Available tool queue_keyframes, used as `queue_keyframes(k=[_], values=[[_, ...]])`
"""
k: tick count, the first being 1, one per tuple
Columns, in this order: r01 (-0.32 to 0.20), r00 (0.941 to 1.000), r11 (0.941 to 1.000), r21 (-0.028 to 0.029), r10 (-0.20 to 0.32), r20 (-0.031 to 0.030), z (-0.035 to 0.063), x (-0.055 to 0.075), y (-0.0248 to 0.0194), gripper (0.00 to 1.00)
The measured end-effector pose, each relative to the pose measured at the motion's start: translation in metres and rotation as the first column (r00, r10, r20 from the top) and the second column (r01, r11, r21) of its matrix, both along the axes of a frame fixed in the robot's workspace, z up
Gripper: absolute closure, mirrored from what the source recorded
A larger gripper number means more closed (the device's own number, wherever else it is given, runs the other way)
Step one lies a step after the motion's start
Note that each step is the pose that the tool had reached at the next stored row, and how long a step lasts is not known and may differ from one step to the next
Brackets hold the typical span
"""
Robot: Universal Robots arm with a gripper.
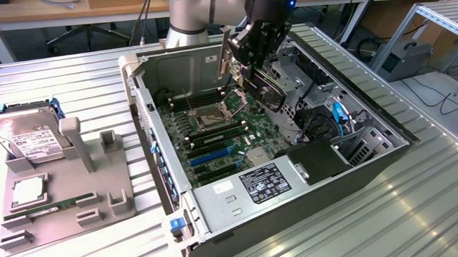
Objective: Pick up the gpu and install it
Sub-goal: 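Insert the gpu into the slot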
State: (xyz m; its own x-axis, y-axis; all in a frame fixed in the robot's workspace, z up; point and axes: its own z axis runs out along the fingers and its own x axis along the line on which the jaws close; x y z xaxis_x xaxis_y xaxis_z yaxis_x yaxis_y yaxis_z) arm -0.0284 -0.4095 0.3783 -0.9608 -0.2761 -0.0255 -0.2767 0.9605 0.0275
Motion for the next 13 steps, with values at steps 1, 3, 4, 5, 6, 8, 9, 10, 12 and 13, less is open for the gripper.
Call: queue_keyframes(k=[1, 3, 4, 5, 6, 8, 9, 10, 12, 13], values=[[-0.001, 1.0, 1.0, 0.0001, 0.001, 0.0, 0.0, 0.0, 0.0, 0.73], [-0.004, 1.0, 1.0, 0.0, 0.004, 0.0001, 0.0, 0.0, 0.0, 0.73], [-0.006, 1.0, 1.0, 0.0, 0.006, 0.0, 0.0, 0.0, 0.0, 0.73], [-0.006, 1.0, 1.0, 0.0001, 0.006, 0.0001, 0.0, 0.0, 0.0, 0.73], [-0.007, 1.0, 1.0, 0.0, 0.007, 0.0001, 0.0, 0.0, 0.0, 0.73], [-0.01, 1.0, 1.0, 0.0, 0.01, 0.0, 0.0, 0.0, 0.0, 0.73], [-0.011, 0.9999, 0.9999, 0.0, 0.011, 0.0, 0.0, 0.0, 0.0, 0.73], [-0.011, 0.9999, 0.9999, 0.0, 0.011, 0.0, 0.0, 0.0, 0.0, 0.73], [-0.013, 0.9999, 0.9999, 0.0, 0.013, 0.0, -0.0001, 0.0, 0.0, 0.73], [-0.015, 0.9999, 0.9999, 0.0, 0.015, 0.0, 0.0, 0.0, 0.0, 0.73]])
